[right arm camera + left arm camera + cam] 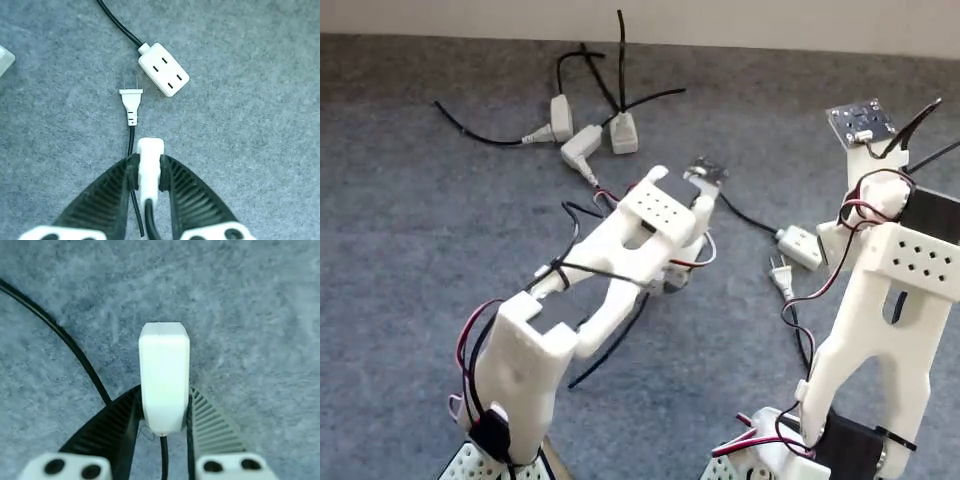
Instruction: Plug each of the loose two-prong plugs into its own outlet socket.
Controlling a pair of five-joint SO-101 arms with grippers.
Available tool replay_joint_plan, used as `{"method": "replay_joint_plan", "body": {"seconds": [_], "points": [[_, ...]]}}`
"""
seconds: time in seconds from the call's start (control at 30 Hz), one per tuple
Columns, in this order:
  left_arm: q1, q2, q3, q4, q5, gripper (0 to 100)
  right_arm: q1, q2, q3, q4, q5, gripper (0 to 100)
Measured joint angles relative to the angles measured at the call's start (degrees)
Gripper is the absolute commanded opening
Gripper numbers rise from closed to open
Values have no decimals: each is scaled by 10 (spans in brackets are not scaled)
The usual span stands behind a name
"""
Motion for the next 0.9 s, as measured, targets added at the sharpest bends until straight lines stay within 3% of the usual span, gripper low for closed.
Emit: {"method": "replay_joint_plan", "body": {"seconds": [0.23,0.8,0.9], "points": [[0,13,0,11,-72,127,0,0,0,0,0,8],[12,-54,11,50,-82,131,-38,-3,62,0,0,8],[12,-29,11,49,-82,179,-45,-4,62,0,0,8]]}}
